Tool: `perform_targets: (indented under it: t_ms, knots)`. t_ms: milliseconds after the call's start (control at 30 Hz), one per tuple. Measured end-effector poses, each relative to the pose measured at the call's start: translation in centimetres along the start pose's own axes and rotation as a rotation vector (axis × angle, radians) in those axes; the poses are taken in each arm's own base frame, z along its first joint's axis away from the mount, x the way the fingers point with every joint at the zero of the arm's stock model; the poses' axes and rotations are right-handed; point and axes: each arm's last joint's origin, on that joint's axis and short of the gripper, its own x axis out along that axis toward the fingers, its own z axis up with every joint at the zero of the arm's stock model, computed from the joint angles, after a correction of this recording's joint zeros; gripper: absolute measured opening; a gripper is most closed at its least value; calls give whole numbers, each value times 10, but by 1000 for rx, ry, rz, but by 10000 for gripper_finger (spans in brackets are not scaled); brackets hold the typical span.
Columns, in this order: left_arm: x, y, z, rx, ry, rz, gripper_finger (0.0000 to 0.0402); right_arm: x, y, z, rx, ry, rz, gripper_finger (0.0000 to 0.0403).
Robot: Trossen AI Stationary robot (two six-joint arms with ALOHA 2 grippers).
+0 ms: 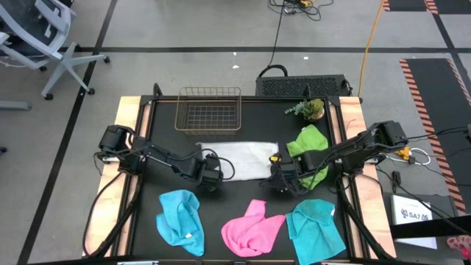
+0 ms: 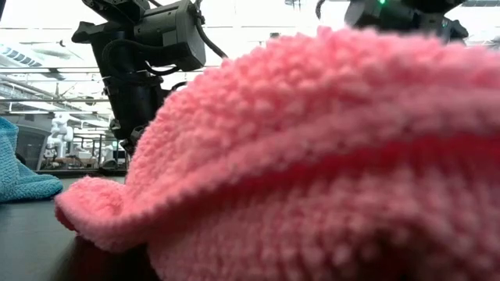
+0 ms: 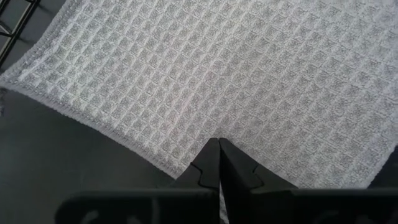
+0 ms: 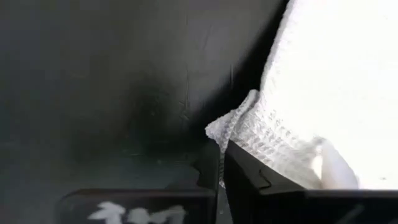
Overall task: Fold microfiber towels
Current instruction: Fold the gray microfiber cloth
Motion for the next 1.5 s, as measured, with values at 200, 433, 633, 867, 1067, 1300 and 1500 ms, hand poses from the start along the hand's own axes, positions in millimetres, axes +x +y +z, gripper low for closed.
perform_targets:
  t_ms: [200, 433, 633, 867, 1067, 1300, 1500]
  knots:
    - [0, 1, -1, -8, 14, 10, 3, -9, 7, -4, -11, 81, 38, 2]
    - [0, 2, -2, -15, 29, 15, 3, -22, 9, -26, -131, 324, -41, 1]
    - [0, 2, -2, -18, 32, 17, 2, -38, 4, -22, -162, 302, -136, 1]
    - [0, 4, -4, -13, 44, 32, 2, -72, -6, 14, 7, 89, -192, 1]
    - [0, 4, -4, -11, 42, 33, 1, -93, -8, 31, 112, -127, -98, 1]
    - [0, 4, -4, -6, 42, 33, 2, -90, -6, 29, 143, -131, -64, 2]
    - [0, 4, -4, -6, 41, 33, 2, -78, -1, 21, 189, -111, -29, 45]
